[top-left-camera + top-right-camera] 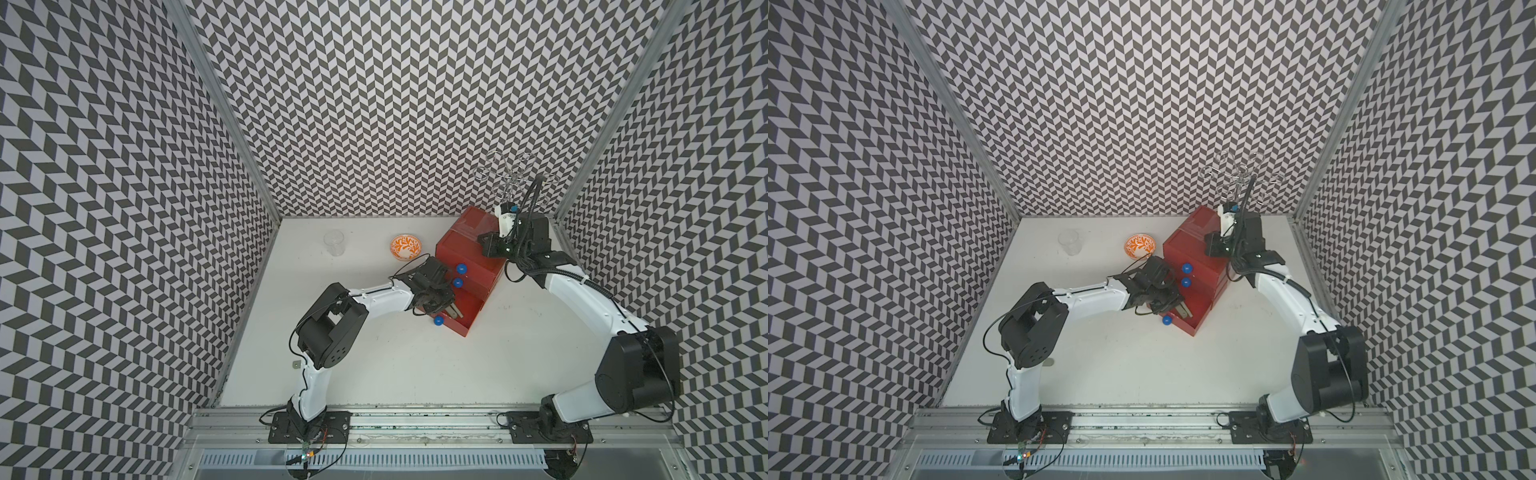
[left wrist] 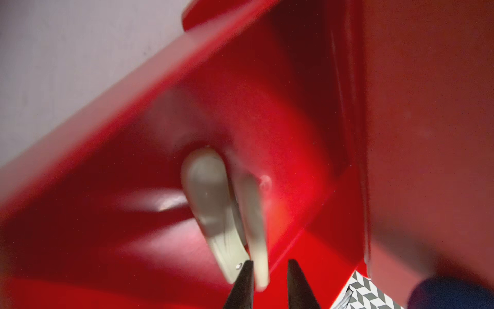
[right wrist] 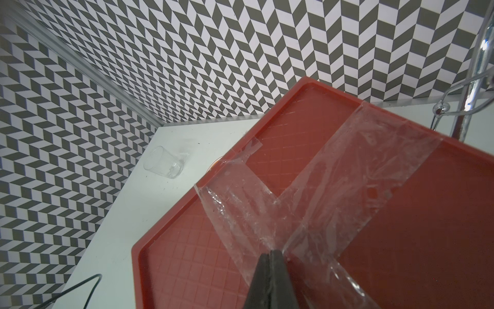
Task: Place the fruit knives into the drawer by color
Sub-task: Place the fruit knife in the drawer.
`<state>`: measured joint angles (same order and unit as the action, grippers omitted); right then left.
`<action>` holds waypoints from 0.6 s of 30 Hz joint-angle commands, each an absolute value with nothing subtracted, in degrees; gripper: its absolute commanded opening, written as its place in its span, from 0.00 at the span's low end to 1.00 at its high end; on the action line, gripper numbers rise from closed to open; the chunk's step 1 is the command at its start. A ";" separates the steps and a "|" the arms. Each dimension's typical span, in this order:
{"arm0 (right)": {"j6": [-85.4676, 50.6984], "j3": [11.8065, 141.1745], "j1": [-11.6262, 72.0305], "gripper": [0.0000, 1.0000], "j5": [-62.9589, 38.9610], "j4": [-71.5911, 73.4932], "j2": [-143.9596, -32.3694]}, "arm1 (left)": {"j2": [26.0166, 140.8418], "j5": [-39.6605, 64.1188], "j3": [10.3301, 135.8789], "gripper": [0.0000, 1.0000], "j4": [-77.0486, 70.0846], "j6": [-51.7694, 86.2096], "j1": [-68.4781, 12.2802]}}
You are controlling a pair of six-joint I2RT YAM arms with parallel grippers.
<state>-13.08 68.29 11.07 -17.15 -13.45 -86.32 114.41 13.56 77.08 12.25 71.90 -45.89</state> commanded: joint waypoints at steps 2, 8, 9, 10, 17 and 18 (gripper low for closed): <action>-12.81 64.07 10.92 0.01 -14.86 -30.22 -89.35 | 114.04 11.48 79.47 0.27 15.07 70.48 -46.38; -12.79 64.07 10.90 0.01 -14.63 -30.22 -88.97 | 110.48 8.15 81.27 0.27 20.43 68.29 -45.93; -12.82 64.07 10.92 0.01 -14.74 -30.15 -88.95 | 109.24 7.23 81.31 0.27 21.63 67.77 -45.67; -12.87 64.00 10.92 0.01 -14.77 -30.06 -88.90 | 108.05 6.33 81.34 0.27 23.07 67.30 -45.42; -13.04 64.10 10.98 0.01 -15.64 -29.10 -89.03 | 99.96 -0.82 81.26 0.31 41.39 65.40 -41.85; -13.16 64.24 10.94 0.01 -15.81 -28.85 -88.92 | 98.37 -0.80 79.82 0.31 43.30 65.43 -40.47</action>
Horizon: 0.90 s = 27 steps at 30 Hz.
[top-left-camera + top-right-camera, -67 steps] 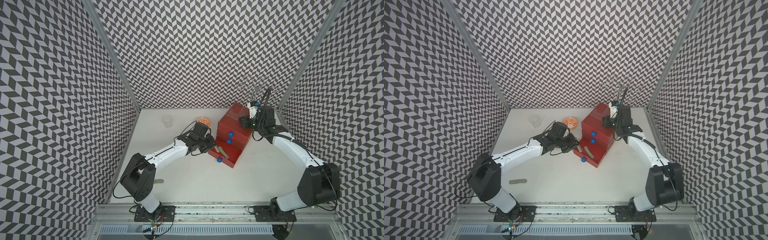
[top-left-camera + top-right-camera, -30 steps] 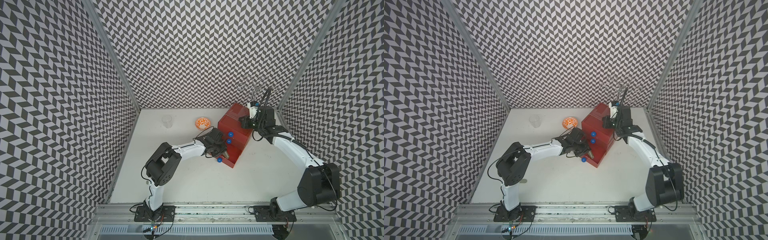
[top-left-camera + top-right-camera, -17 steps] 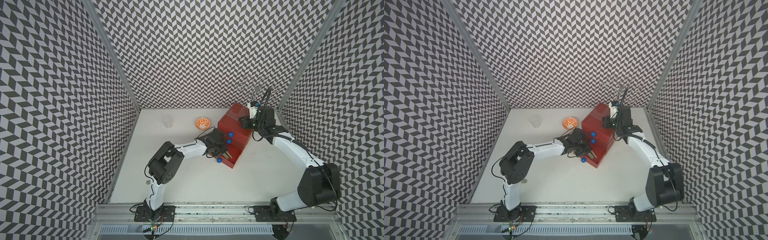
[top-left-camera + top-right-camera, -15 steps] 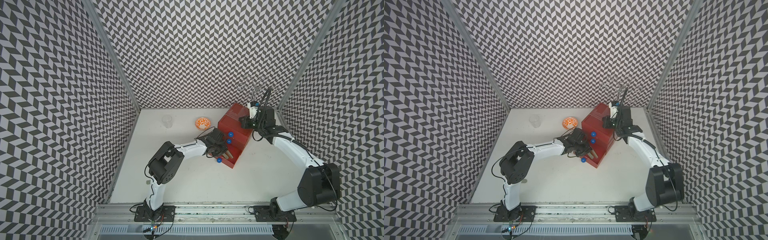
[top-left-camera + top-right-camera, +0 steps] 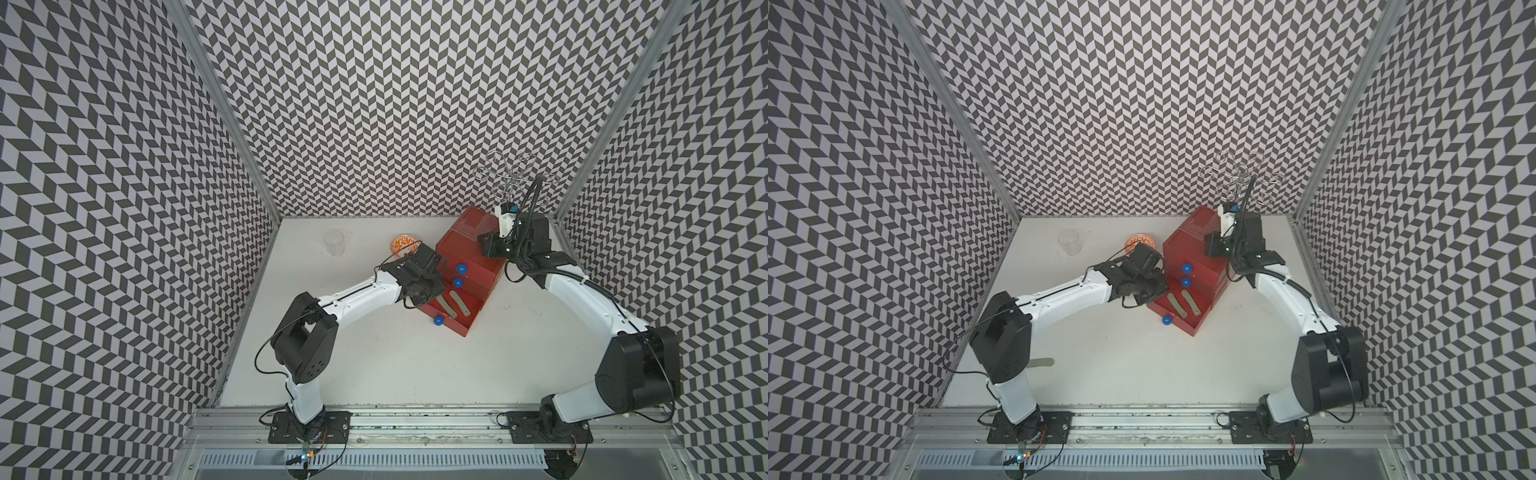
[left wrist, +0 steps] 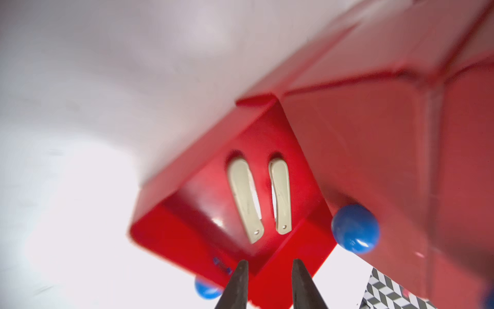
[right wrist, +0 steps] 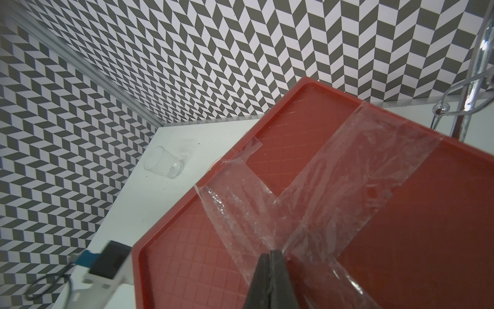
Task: Place the fruit knives into the drawer by color
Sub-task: Place the fruit knife in the drawer, then pick up the fruit knife from the center of the board.
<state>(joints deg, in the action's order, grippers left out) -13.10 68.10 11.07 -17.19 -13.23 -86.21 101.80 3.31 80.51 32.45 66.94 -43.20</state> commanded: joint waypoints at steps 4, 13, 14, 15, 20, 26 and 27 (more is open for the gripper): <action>-13.59 64.07 10.91 0.01 -16.17 -28.08 -88.55 | 91.06 -1.24 72.32 0.32 47.28 68.00 -33.98; -15.55 61.79 10.99 0.02 -17.80 -25.14 -87.92 | 78.73 -1.46 63.26 0.49 56.97 72.13 -17.65; -15.55 61.86 11.06 0.02 -17.82 -25.14 -88.02 | 78.27 -1.07 62.89 0.49 58.10 71.63 -16.04; -15.39 61.88 11.13 0.02 -17.71 -25.11 -88.15 | 77.97 -0.45 62.47 0.49 59.34 70.86 -14.14; -15.55 61.71 11.07 0.02 -17.71 -25.05 -88.96 | 78.66 2.44 61.53 0.49 65.33 68.21 -8.88; -15.95 60.05 11.07 0.02 -17.96 -24.61 -89.02 | 72.86 4.61 55.23 0.49 66.86 72.97 -4.63; -15.99 59.74 11.08 0.02 -18.24 -24.44 -88.91 | 71.25 5.20 53.30 0.49 66.52 74.00 -3.55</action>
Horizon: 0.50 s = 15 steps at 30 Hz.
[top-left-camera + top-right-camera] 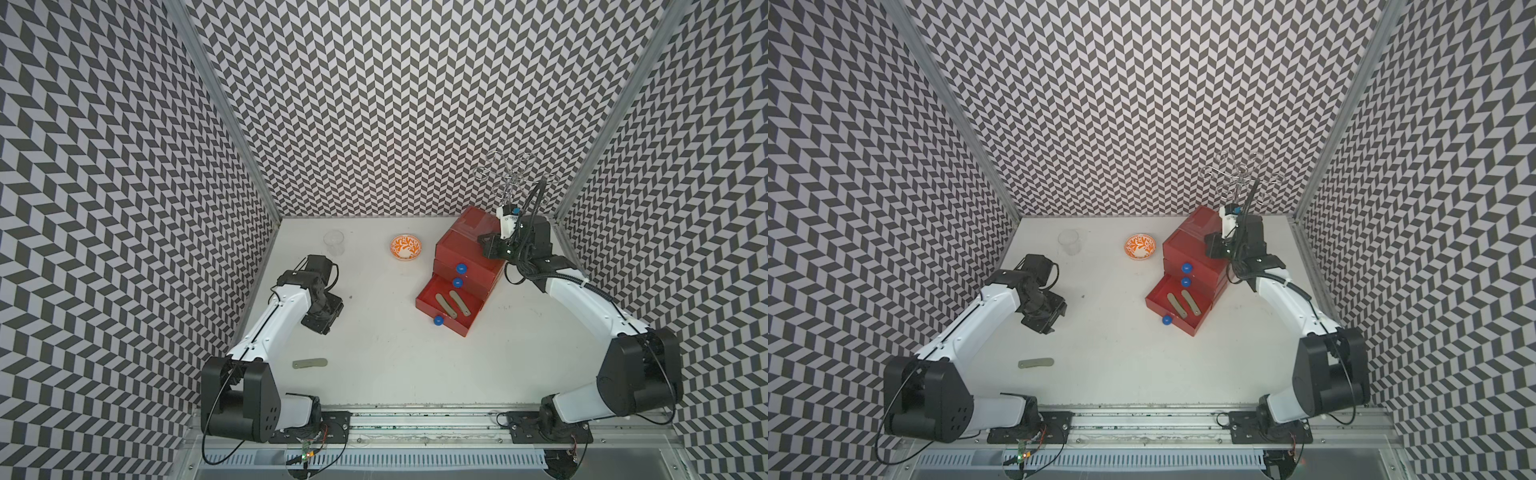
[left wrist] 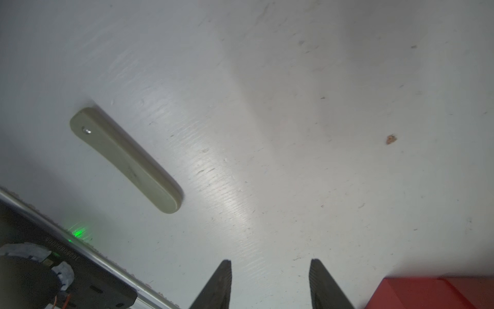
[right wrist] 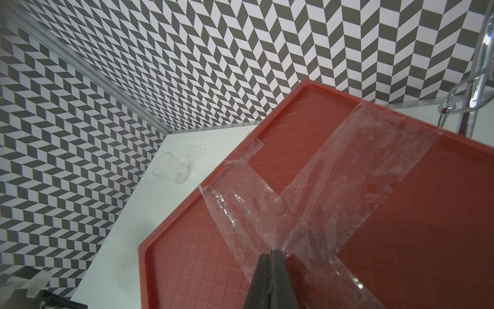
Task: Place the fruit knives into the drawer by color
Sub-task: Pick up the fruit knife from the center of the board.
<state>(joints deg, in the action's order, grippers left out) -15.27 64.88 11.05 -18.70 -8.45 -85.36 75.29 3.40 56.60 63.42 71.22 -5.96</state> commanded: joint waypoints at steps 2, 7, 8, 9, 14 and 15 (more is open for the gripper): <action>-16.01 59.42 11.08 0.02 -18.48 -24.28 -88.81 | 68.62 5.51 50.14 0.49 66.07 75.89 -2.11; -15.75 59.15 11.04 0.02 -18.96 -24.17 -88.50 | 63.47 5.01 45.11 0.49 64.78 79.57 0.52; -15.65 59.15 11.00 0.02 -18.96 -24.17 -88.46 | 63.09 5.09 44.40 0.49 64.45 80.06 0.77; -15.60 59.08 11.03 0.02 -19.07 -24.10 -88.53 | 62.93 5.29 43.62 0.49 64.09 80.39 0.93; -15.30 58.76 11.00 0.02 -19.32 -23.91 -88.57 | 62.02 6.42 40.97 0.49 61.73 82.97 1.40; -15.27 58.67 11.01 0.02 -19.28 -23.95 -88.59 | 61.89 5.95 40.79 0.49 61.85 83.33 1.41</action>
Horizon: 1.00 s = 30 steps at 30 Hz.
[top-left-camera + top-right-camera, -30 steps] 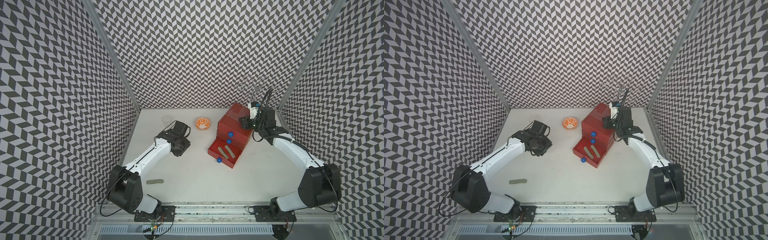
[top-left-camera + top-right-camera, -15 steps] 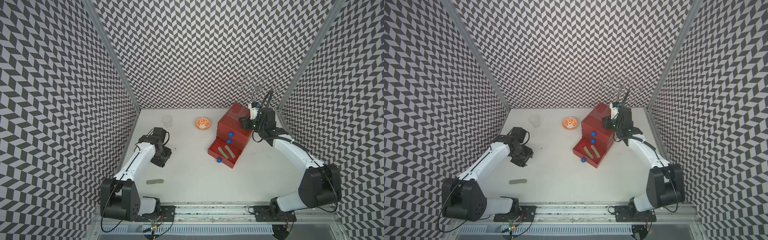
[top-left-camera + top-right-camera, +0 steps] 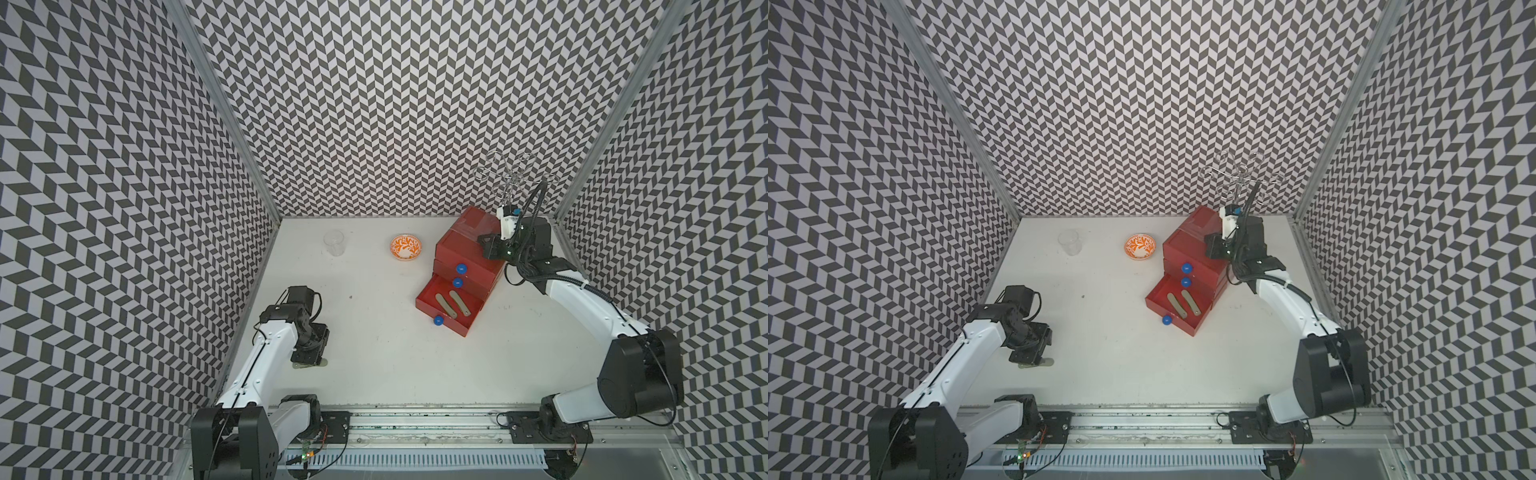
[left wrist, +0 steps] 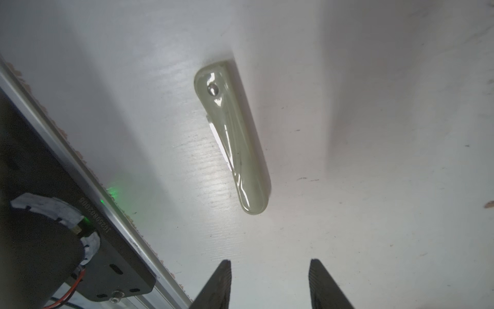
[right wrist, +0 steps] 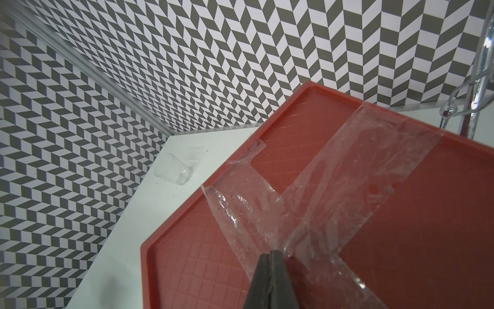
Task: Place the fruit knives into the drawer by color
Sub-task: Pick up the fruit knife from the center of the board.
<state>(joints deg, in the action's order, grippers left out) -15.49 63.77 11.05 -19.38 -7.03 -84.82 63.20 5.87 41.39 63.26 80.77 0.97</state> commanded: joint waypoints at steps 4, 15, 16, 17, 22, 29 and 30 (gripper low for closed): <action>-15.07 58.19 10.99 0.02 -19.42 -23.82 -88.47 | 62.59 4.55 40.27 0.49 63.18 82.34 4.01; -15.05 57.95 11.01 0.02 -19.49 -23.82 -88.39 | 65.86 4.19 39.56 0.49 62.65 75.59 12.40; -15.03 57.96 10.99 0.02 -19.57 -23.73 -88.40 | 65.83 4.07 39.52 0.49 62.29 75.59 12.56; -15.06 57.81 11.01 0.02 -19.58 -23.65 -88.33 | 65.91 4.11 39.36 0.49 61.91 75.67 12.64; -14.92 57.75 10.99 0.02 -19.44 -23.77 -88.09 | 68.30 4.15 38.63 0.49 60.92 74.85 13.57; -14.86 57.56 10.99 0.02 -19.42 -23.73 -88.11 | 69.63 4.70 37.28 0.49 59.40 74.11 15.16; -14.87 57.57 10.99 0.02 -19.51 -23.63 -88.16 | 69.74 4.91 37.03 0.49 58.87 74.01 15.34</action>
<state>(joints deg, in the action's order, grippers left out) -14.98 62.76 11.05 -19.97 -6.13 -84.29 69.49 5.21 37.78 60.31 74.81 14.68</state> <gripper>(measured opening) 0.047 0.489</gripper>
